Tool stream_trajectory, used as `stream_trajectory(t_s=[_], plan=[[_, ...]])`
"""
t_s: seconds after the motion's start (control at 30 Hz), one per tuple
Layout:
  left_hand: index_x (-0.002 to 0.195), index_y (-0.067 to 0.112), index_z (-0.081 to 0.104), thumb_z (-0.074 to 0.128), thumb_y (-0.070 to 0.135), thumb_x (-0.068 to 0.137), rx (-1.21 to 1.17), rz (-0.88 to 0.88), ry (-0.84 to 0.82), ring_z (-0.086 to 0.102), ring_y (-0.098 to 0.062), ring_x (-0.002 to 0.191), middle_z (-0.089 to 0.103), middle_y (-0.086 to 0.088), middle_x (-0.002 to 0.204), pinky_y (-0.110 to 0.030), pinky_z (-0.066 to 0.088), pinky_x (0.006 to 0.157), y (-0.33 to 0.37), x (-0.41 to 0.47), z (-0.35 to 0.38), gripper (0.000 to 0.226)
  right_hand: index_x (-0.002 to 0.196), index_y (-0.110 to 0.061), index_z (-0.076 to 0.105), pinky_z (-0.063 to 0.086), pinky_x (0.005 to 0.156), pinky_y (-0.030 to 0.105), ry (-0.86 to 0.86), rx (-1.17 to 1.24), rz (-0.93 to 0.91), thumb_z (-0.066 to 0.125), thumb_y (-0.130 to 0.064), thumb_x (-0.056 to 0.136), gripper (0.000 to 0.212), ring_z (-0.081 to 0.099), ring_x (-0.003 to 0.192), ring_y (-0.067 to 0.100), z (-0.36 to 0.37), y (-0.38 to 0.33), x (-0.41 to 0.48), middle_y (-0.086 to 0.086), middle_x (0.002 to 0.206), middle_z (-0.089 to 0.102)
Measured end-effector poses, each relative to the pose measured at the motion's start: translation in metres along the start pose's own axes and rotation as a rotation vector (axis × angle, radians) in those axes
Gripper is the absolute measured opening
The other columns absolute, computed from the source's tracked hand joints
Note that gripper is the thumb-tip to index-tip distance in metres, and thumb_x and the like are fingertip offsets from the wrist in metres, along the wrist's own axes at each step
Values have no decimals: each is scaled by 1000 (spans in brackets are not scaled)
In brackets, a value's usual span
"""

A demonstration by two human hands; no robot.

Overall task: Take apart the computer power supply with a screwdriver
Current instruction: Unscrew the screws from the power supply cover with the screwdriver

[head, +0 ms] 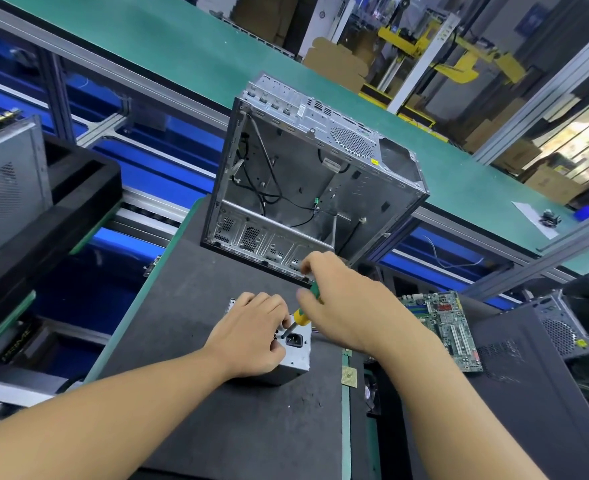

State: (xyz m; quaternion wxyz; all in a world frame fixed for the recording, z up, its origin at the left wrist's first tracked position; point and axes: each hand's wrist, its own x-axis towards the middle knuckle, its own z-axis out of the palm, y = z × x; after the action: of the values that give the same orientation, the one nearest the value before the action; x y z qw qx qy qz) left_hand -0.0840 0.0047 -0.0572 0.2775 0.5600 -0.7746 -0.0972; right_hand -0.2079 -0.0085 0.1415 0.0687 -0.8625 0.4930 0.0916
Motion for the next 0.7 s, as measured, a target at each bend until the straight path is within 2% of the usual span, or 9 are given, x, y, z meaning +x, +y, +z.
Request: stream_trajectory(t_s=[0.07, 0.13, 0.2, 0.27, 0.33, 0.4, 0.5, 0.6, 0.7], plan=[[87, 33, 42, 50, 33, 65, -1, -2, -25, 45, -7, 88, 41, 20, 92, -28, 32, 88, 0, 0, -1, 23, 114, -25, 39, 42, 65, 39, 94, -156, 40, 26, -52, 101, 33, 60, 81, 30, 3, -1, 1, -7, 106, 54], [89, 32, 46, 49, 33, 67, 0, -5, -36, 46, -7, 89, 47, 19, 96, -27, 32, 90, -1, 0, -1, 23, 111, -24, 38, 36, 59, 37, 161, -204, 22, 27, -45, 104, 25, 56, 70, 31, 6, -1, 4, -5, 98, 58], [89, 32, 47, 48, 33, 67, 8, -10, -41, 46, -7, 89, 47, 19, 97, -27, 32, 90, -1, 1, -2, 23, 115, -26, 38, 42, 63, 38, 137, -161, 2, 35, -29, 102, 14, 58, 74, 30, 6, -1, 5, -3, 103, 58], [87, 33, 42, 49, 32, 66, 13, -11, -29, 44, -7, 87, 41, 20, 93, -27, 33, 88, -1, 1, -2, 22, 121, -29, 39, 47, 73, 39, 43, -50, -18, 40, -25, 94, 27, 56, 93, 25, 3, 1, 4, -6, 116, 51], [85, 34, 35, 50, 32, 66, 16, -9, -18, 41, -8, 83, 31, 20, 88, -26, 34, 85, 0, 0, -2, 25, 123, -31, 40, 42, 72, 36, 3, -13, -29, 43, -31, 88, 35, 48, 103, 19, 1, 1, 3, -8, 122, 44], [86, 34, 39, 49, 33, 66, 27, -11, -23, 40, -7, 84, 28, 20, 88, -26, 34, 86, -1, 1, -1, 22, 121, -31, 40, 38, 68, 36, 36, -65, 2, 39, -40, 91, 31, 51, 93, 20, 2, 0, 3, -7, 119, 46], [87, 34, 40, 48, 34, 67, 28, -9, -30, 42, -7, 87, 36, 20, 90, -27, 33, 87, -1, 1, -1, 22, 112, -27, 40, 38, 64, 37, 117, -149, 50, 26, -51, 100, 30, 59, 78, 29, 5, -3, 4, -6, 104, 55], [87, 34, 40, 47, 34, 67, 29, -10, -33, 42, -6, 86, 41, 20, 93, -26, 32, 88, 0, 0, -2, 22, 115, -26, 40, 39, 62, 37, 131, -173, 11, 29, -36, 103, 19, 59, 74, 30, 6, -2, 5, -3, 106, 57], [83, 34, 31, 52, 31, 65, 34, -8, -1, 35, -7, 80, 30, 19, 88, -25, 32, 83, 1, 0, -3, 28, 122, -30, 39, 36, 62, 34, 21, -88, 7, 42, -32, 91, 32, 52, 79, 25, 2, 0, 3, -5, 119, 43]])
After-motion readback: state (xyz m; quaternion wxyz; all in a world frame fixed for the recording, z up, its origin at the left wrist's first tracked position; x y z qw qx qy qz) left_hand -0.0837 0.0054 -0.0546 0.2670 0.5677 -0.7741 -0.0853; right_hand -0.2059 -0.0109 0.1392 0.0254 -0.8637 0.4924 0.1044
